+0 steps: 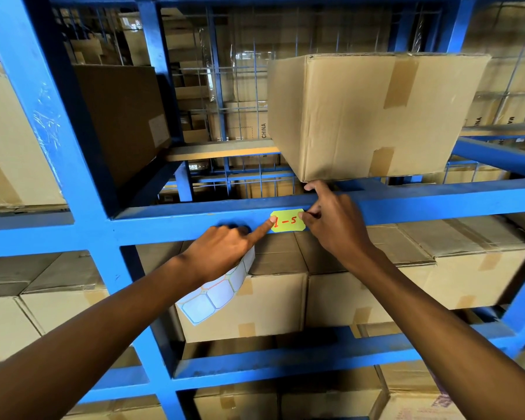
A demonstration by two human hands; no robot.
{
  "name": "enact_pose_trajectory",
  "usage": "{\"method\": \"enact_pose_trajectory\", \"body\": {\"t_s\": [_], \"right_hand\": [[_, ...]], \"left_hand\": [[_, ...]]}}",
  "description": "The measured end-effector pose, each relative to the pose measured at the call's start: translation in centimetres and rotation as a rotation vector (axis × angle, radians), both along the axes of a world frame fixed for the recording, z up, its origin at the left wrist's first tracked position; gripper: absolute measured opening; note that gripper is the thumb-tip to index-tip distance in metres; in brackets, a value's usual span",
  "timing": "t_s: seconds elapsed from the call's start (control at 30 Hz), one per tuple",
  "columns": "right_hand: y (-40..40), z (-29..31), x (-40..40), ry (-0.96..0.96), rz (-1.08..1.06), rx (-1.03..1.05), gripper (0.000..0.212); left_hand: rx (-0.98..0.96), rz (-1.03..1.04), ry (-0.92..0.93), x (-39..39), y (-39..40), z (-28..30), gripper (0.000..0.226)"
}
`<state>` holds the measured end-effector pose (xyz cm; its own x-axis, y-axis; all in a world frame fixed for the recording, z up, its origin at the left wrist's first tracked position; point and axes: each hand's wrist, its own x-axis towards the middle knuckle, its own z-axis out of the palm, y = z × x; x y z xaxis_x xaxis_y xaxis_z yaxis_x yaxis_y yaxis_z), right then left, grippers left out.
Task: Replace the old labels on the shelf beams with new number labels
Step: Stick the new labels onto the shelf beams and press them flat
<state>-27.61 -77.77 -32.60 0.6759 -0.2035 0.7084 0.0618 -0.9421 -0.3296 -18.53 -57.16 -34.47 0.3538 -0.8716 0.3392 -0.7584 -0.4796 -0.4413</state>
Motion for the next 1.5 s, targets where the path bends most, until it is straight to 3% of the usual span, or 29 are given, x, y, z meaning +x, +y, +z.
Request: {"method": "enact_pose_trajectory", "body": {"t_s": [0.17,0.33,0.57,0.9,1.17,1.3,1.4,1.5], "right_hand": [[-1.4,1.2,-0.4,0.077,-0.083,-0.021,0.044],[-3.3,2.4,0.2,0.115,0.097,-0.089,0.041],[-4.8,2.2,1.7,0.159,0.222,-0.094,0.043],[-3.9,0.9,2.1,0.168,0.017,-0.282,0.069],[-2.8,0.0,2.1,0.113,-0.093,-0.380,0.078],[-2.5,-0.1,2.2,0.105,-0.119,-0.321,0.077],[-2.3,-0.2,2.1,0.120,-0.123,-0.326,0.076],[-2.3,-0.2,1.4,0.132,-0.090,-0.256,0.072]], "left_hand": [[-0.006,-0.001,0.005,0.0,0.1,0.1,0.091],[-0.027,0.028,0.050,-0.1,0.2,0.1,0.099],[0.091,0.041,-0.063,-0.4,-0.1,-0.1,0.104],[0.148,-0.021,-0.117,0.4,-0.1,-1.2,0.095],[0.153,-0.040,-0.130,0.5,-0.2,-1.4,0.101],[0.140,-0.030,-0.127,-0.1,-0.2,-1.2,0.099],[0.090,-0.032,-0.035,-0.6,0.1,-1.1,0.089],[-0.067,-0.074,0.212,-0.9,0.7,-1.6,0.081]]}}
